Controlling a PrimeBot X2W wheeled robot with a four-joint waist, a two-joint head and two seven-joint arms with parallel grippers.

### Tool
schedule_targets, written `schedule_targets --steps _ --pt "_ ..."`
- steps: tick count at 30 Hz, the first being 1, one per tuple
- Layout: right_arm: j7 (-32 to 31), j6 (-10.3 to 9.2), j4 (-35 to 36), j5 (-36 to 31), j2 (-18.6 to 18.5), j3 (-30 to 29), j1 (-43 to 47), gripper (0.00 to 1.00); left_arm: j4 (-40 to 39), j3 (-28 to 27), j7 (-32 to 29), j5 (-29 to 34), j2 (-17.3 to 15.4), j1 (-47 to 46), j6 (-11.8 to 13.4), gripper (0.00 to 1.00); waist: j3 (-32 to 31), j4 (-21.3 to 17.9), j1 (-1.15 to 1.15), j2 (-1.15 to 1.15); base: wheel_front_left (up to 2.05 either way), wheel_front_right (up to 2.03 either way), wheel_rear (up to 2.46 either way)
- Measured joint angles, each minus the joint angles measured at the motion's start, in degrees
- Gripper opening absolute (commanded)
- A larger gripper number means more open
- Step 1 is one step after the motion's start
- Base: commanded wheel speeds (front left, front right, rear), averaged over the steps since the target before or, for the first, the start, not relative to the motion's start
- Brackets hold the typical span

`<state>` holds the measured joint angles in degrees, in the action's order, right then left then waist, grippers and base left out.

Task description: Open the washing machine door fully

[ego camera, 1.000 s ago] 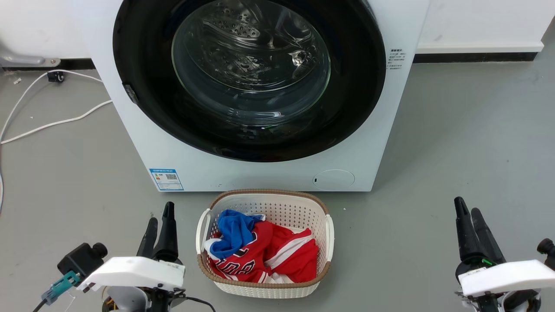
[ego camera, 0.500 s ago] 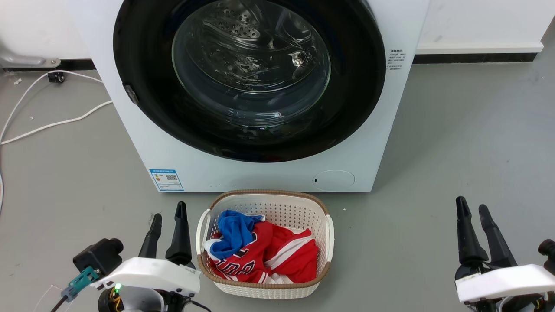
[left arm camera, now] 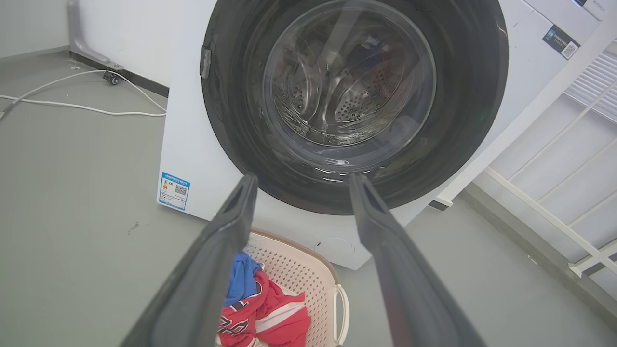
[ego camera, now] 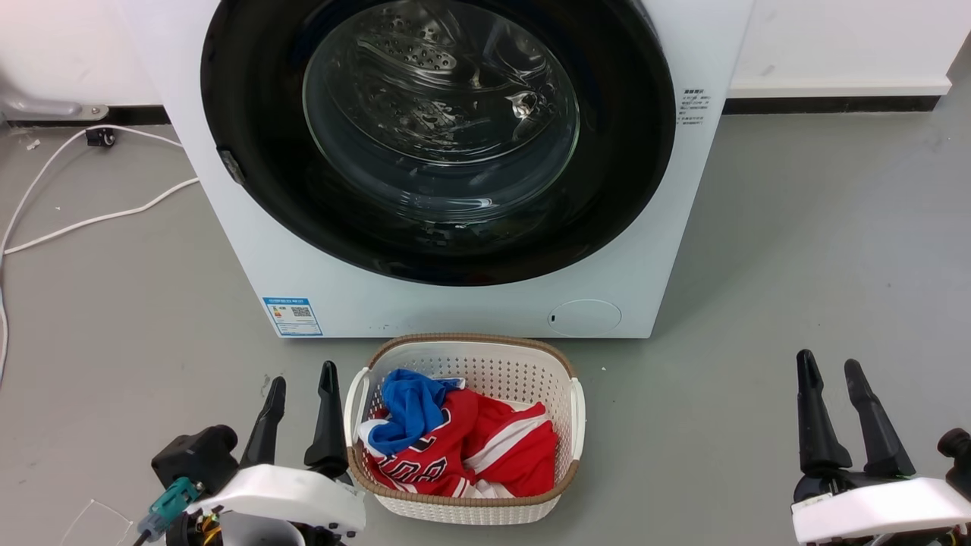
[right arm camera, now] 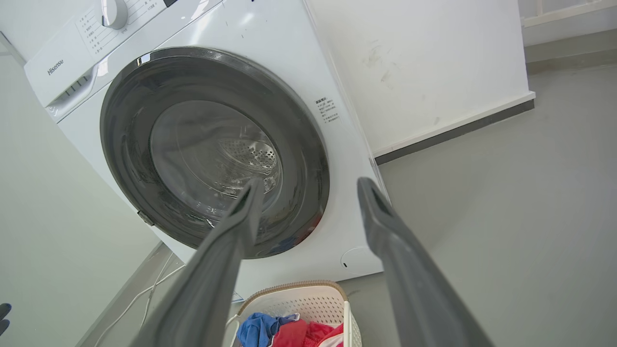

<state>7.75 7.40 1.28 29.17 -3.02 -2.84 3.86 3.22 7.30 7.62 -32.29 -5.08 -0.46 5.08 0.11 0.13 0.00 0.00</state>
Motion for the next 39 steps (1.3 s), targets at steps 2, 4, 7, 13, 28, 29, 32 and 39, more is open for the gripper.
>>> schedule_targets --steps 2,4,7,13,28,29,32,39 --pt "0.31 0.00 0.37 -1.10 0.00 0.12 0.19 1.00 -0.03 0.13 0.23 1.30 -0.02 0.13 0.05 1.00 -0.07 0.01 0.00 0.00 0.00 0.00 0.00" --pt "0.57 0.00 0.64 -2.50 0.00 0.29 0.38 1.00 -0.16 0.31 0.65 2.56 -0.01 0.25 0.21 1.00 -0.12 0.00 0.00 0.00 0.00 0.00 0.00" --pt "0.97 0.00 1.13 -4.08 0.01 0.44 0.94 1.00 -0.51 0.57 1.08 4.44 -0.02 0.46 0.47 1.00 -0.14 -0.02 0.00 0.00 0.00 0.00 0.00" --pt "1.87 0.01 2.23 -6.71 0.01 0.48 1.18 1.00 -1.13 1.19 1.91 7.89 0.01 1.07 0.47 1.00 -0.07 -0.03 0.00 0.00 0.00 0.00 0.00" --pt "3.76 0.01 3.04 -12.67 0.02 0.45 2.31 1.00 -1.60 1.38 3.77 15.49 0.59 2.04 0.12 1.00 0.06 -0.05 0.00 0.00 0.00 0.00 0.00" --pt "3.90 0.01 3.24 -13.07 0.02 0.47 2.32 1.00 -1.62 1.40 3.96 15.99 0.66 2.16 0.07 1.00 0.06 -0.06 0.00 0.00 0.00 0.00 0.00" --pt "4.32 0.01 3.38 -14.13 0.02 0.45 2.59 1.00 -1.62 1.36 4.27 17.25 0.94 2.43 -0.02 1.00 0.09 -0.07 0.00 0.00 0.00 0.00 0.00" --pt "4.94 0.01 3.42 -16.33 0.03 0.43 3.24 1.00 -1.49 1.12 5.19 20.20 1.58 2.49 -0.37 1.00 0.18 0.01 0.00 0.00 0.00 0.00 0.00"
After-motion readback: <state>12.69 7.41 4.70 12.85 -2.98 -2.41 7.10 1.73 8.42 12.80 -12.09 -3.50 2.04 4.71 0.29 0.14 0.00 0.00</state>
